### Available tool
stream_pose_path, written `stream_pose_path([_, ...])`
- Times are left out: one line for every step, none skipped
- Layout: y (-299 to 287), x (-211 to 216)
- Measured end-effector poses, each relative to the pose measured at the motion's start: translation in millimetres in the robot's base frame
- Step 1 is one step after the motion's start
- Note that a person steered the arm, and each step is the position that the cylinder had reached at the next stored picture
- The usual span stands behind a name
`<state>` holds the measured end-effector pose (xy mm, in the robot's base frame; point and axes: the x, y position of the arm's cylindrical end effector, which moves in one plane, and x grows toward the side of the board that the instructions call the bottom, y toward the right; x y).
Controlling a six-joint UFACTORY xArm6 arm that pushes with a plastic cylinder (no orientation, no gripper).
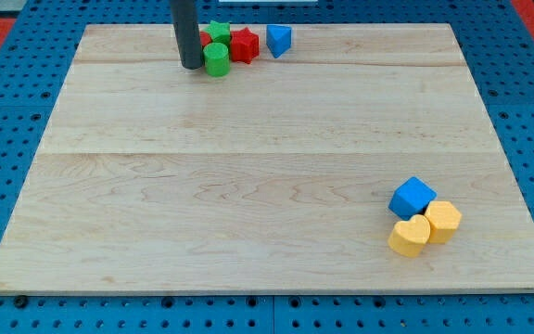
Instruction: Separate the green star and red star from the group of blocks
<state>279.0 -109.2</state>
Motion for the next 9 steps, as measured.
stream_pose_path([0,0])
stream_pose_path([0,0])
stream_pose_path([0,30])
stream_pose_path([31,52])
stream_pose_path([87,52])
stream_pose_path([135,38])
stream_pose_path([174,-2])
stream_pose_path([188,-49])
stream_pose_path([139,-65])
